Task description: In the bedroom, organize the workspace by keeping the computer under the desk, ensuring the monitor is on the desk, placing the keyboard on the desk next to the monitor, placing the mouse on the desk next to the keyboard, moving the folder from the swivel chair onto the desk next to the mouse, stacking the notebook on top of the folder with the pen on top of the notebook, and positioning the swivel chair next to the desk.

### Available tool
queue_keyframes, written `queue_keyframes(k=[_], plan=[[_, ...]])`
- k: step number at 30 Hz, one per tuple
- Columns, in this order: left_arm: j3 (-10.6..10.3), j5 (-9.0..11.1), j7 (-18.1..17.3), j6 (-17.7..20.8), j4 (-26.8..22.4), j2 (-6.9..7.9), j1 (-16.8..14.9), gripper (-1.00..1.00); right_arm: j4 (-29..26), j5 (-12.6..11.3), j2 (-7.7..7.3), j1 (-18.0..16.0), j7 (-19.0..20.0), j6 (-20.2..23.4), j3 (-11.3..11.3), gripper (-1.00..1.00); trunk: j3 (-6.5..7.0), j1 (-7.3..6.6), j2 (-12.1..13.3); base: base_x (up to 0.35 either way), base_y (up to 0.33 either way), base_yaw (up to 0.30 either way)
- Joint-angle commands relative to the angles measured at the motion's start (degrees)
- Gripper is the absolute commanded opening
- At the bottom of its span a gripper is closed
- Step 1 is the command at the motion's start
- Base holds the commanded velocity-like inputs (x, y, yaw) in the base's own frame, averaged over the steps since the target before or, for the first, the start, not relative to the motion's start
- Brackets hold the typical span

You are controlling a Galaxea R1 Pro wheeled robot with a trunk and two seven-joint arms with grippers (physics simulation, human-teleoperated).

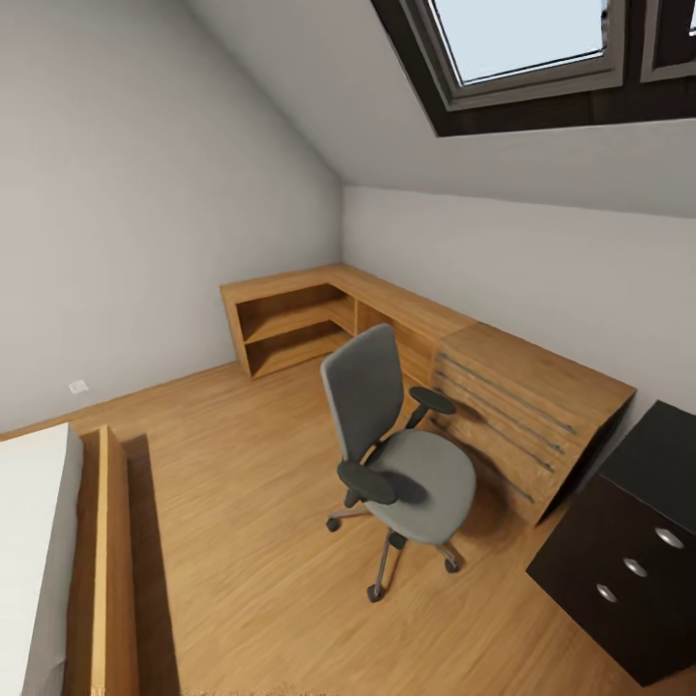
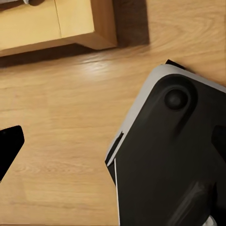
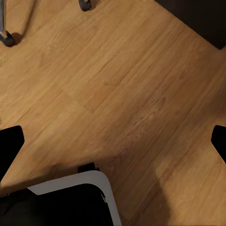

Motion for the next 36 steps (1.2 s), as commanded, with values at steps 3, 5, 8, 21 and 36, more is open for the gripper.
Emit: queue_keyframes(k=[3,5,8,21,36], plan=[[-0.5,0.3,0.3,-0.1,0.0,0.01,0.0,1.0,0.0,0.0,0.21,0.0,-0.4,-0.1,0.5,1.0,-0.24,0.02,-0.1,0.0,0.0,0.222],[-0.5,0.3,0.3,-0.1,0.0,0.01,0.0,1.0,-0.1,0.0,0.31,0.0,-0.4,-0.1,0.5,1.0,-0.34,0.02,-0.1,0.0,0.0,0.228],[-0.5,0.3,0.3,-0.3,0.0,0.01,0.0,1.0,-2.6,0.3,0.0,-0.5,-0.6,-0.1,0.5,1.0,-0.5,0.02,-0.1,0.0,0.0,0.23],[-0.3,0.2,0.6,-0.6,-19.4,-1.66,0.0,1.0,-3.1,0.0,-0.88,-6.7,-1.4,-0.3,0.3,1.0,-1.31,0.02,-0.1,0.0,0.0,0.213],[1.1,0.2,-1.1,-3.7,-15.3,-0.19,0.0,1.0,-0.4,0.1,1.34,-6.7,-1.4,-2.1,0.5,1.0,-2.13,0.02,-0.1,0.0,0.0,0.218]])
